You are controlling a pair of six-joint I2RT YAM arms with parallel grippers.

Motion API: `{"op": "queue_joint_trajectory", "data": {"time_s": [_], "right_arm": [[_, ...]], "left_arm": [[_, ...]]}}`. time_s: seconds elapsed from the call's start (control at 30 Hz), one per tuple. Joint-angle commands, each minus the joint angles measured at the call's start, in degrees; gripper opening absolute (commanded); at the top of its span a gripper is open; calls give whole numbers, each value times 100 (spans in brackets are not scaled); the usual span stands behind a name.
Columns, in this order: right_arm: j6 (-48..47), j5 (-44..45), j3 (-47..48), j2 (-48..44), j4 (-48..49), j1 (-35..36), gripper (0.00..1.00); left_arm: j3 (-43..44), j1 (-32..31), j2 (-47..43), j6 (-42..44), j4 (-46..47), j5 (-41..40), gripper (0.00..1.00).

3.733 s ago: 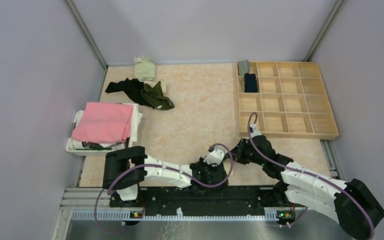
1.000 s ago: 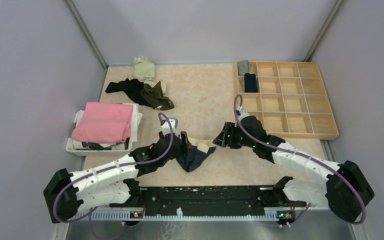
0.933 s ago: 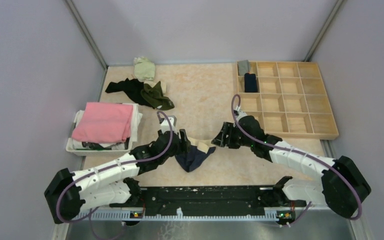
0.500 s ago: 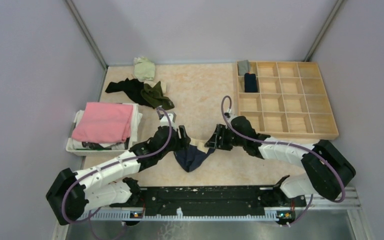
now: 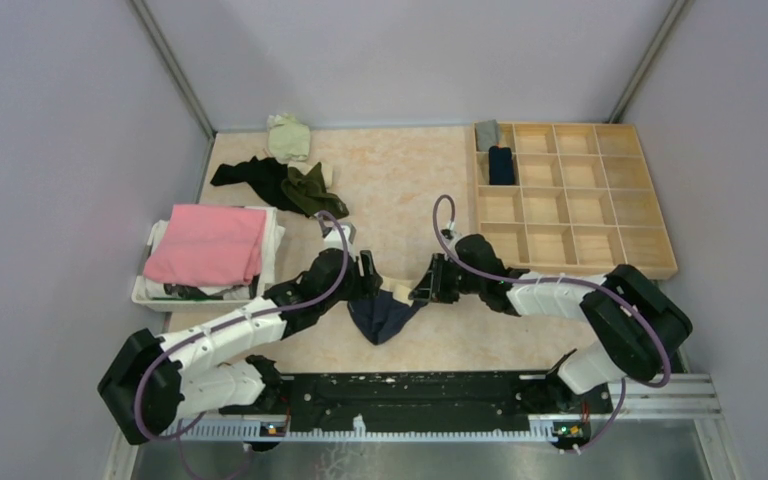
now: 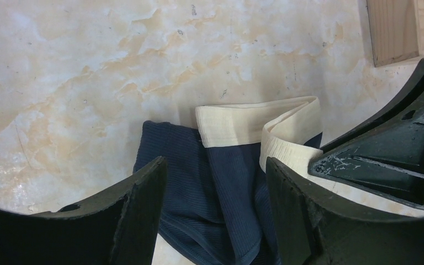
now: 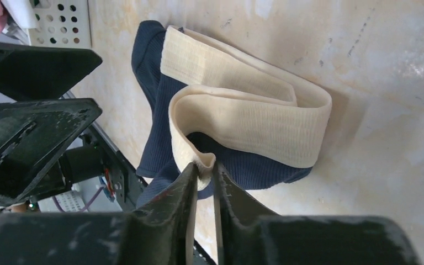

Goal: Roll the underwear
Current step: Fold the underwear at the center of the board.

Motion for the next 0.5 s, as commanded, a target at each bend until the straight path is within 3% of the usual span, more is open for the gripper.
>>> {"op": "queue_joint_trajectory", "data": {"time_s": [0.0, 0.07, 0.47], "right_arm": [[40, 134, -21, -85, 537, 43, 10], [24, 304, -87, -224, 439, 51, 0], [-43, 735, -576, -937, -115, 44, 0]], "left_arm": [[124, 103, 142, 165, 421, 190, 72], [127, 179, 263, 201, 437, 279, 72], [349, 459, 1346, 496, 1231, 833, 59]]}}
